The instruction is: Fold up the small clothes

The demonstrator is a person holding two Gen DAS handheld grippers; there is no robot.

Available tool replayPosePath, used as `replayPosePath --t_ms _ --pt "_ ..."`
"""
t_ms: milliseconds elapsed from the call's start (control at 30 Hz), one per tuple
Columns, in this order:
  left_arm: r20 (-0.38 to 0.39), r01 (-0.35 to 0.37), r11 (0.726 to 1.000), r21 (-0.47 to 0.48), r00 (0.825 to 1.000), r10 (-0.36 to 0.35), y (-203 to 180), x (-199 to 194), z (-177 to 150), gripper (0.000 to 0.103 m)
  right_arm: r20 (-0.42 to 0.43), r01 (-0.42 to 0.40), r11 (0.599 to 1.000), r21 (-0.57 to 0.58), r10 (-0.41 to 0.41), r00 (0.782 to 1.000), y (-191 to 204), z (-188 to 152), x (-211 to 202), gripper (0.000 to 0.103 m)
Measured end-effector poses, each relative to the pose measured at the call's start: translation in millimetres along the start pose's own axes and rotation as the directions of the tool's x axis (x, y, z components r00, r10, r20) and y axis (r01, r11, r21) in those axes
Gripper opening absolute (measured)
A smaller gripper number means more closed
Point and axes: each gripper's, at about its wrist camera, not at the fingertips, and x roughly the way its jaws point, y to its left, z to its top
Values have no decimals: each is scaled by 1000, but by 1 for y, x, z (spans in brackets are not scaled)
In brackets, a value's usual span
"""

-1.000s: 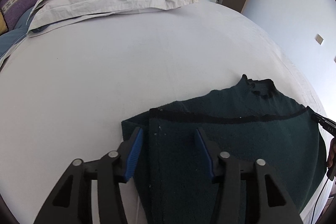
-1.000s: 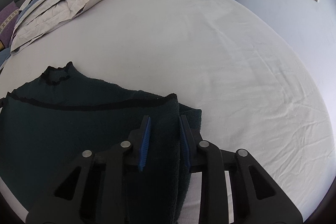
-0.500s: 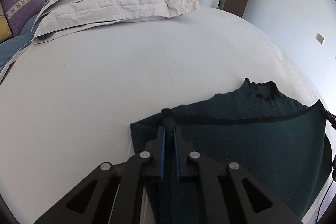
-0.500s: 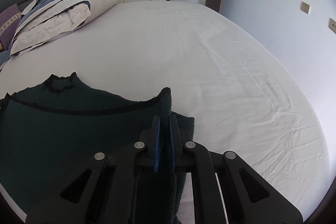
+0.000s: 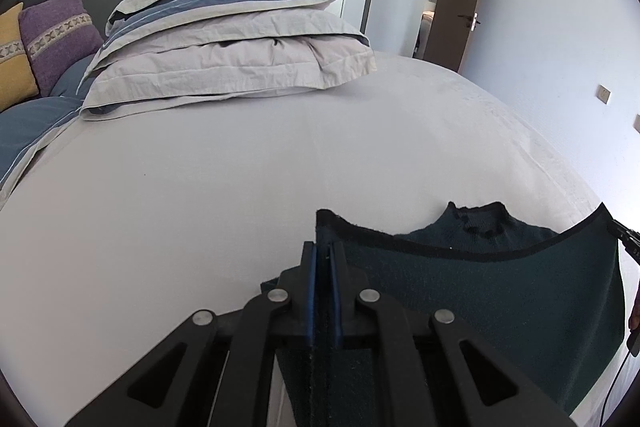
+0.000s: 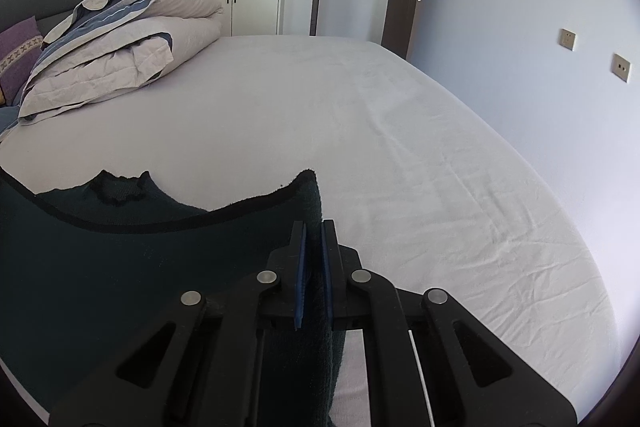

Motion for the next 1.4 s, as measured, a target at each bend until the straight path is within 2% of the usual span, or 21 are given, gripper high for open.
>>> replayPosePath --t_ms 133,333,400,500,600,733,867,900,967,1033,1067,1100,1133,1200,1300,1400 --pt "10 -14 1000 -24 1000 14 3 7 14 7 -3 7 1000 13 -7 1000 -2 15 11 5" --pt "-82 -51 997 -50 996 46 9 56 9 7 -92 40 998 38 -37 995 -2 17 58 5" --pt "-114 -77 996 -43 991 72 11 74 5 7 -139 66 996 65 -56 989 -9 13 79 3" --pt "-182 -85 995 -41 980 77 13 96 -5 8 -218 71 989 129 -41 975 -24 3 104 3" --pt "-171 -87 996 -31 982 80 12 93 -5 9 -212 74 981 179 -35 977 -35 -3 101 3" --pt "-134 -108 993 -37 986 102 14 71 -2 33 -162 75 964 257 -34 986 -50 -3 75 4" --pt "-100 -65 998 -19 993 63 1 36 -10 42 -98 -44 978 204 65 993 -29 6 44 4" --pt "-97 -52 999 -1 994 52 -6 30 -14 43 -86 -90 981 173 106 991 -17 7 37 4" --pt "-102 -41 998 46 994 46 -22 21 -24 57 -83 -163 981 109 172 982 11 7 27 5" --pt "-132 -48 995 93 989 60 -37 21 -36 64 -99 -222 972 76 229 968 36 0 25 6" --pt "-151 -49 993 111 986 66 -42 23 -44 64 -127 -243 968 68 250 960 46 -6 30 13" --pt "-179 -52 991 122 981 74 -44 28 -52 64 -159 -250 966 63 257 953 52 -14 36 20" --pt "-205 -53 992 119 976 77 -45 32 -60 64 -186 -248 967 64 255 949 56 -24 43 22" --pt "-185 -56 993 102 980 75 -42 30 -67 66 -230 -220 972 79 232 945 60 -48 51 22" --pt "-194 -54 994 99 978 72 -41 29 -66 66 -180 -246 949 199 282 942 33 -65 52 22" --pt "-190 -53 994 99 979 72 -41 32 -66 68 -165 -150 947 285 203 965 10 -66 44 22"
